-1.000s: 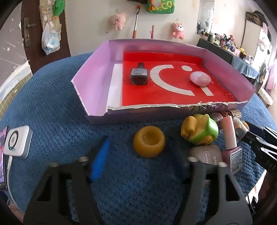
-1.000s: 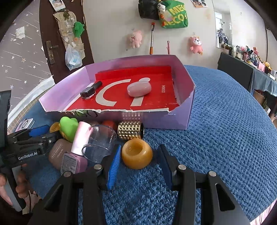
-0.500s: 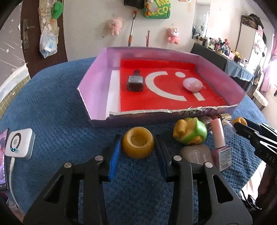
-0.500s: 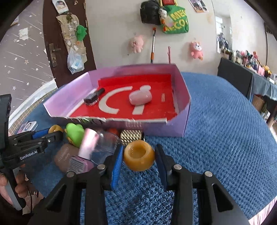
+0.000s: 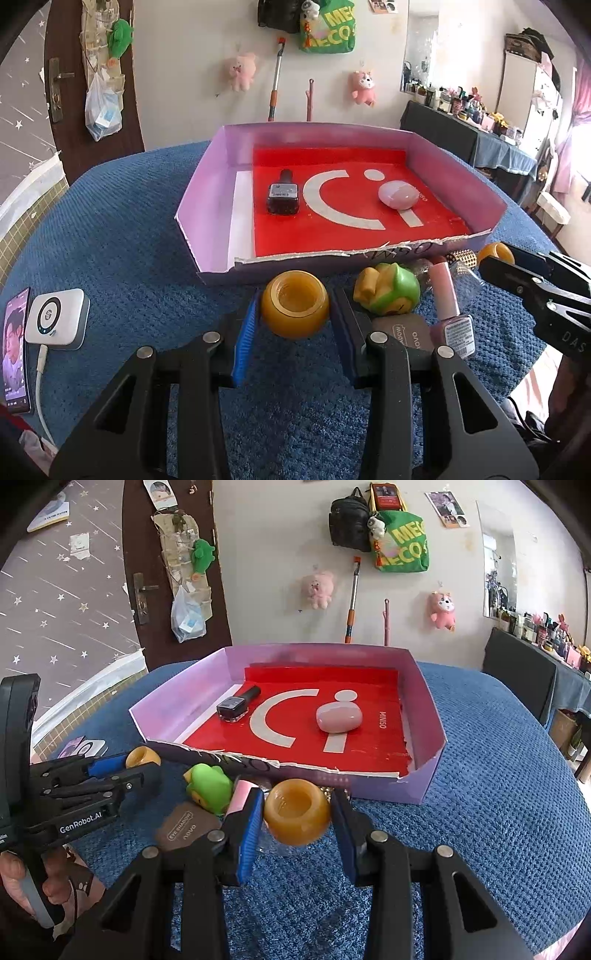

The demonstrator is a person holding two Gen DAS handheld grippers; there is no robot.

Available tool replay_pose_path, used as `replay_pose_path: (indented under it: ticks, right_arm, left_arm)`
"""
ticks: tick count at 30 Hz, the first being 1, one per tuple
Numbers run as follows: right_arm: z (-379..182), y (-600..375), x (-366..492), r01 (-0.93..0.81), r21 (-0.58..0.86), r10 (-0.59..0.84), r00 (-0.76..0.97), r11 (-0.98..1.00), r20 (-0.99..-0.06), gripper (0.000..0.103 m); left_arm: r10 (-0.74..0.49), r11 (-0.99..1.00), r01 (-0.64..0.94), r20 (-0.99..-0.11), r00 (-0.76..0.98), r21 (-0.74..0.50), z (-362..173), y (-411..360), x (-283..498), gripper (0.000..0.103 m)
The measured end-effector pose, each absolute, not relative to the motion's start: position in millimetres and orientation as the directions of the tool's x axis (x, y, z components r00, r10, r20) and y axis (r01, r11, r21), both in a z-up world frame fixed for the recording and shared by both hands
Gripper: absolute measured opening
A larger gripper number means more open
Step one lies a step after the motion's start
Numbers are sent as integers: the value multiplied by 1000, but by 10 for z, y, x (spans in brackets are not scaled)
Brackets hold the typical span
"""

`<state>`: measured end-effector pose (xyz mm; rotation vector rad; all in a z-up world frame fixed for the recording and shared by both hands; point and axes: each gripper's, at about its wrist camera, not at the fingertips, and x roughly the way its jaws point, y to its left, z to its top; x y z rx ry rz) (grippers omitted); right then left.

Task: Organize rigid objects
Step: 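Grasp the amber cup with the left gripper while the right grasps the orange ring, then lift and carry the amber cup and orange ring into the box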

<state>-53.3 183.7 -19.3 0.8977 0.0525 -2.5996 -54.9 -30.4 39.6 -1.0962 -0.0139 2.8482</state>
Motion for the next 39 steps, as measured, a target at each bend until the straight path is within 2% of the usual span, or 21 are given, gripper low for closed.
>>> replay_pose_path:
  ticks: [24,39]
  right_arm:
    - [28,1777,-850,414,113,-397,-707,-903,-585,40]
    - [-38,1732,-1380,407,145,-395,-639,-902,-660,40]
  left_arm:
    - [126,-991,-123,-629,-767,-49,695,-272,-861,36]
    - [129,-990,-126,-687,-715,-55,646,-312,-1291,36]
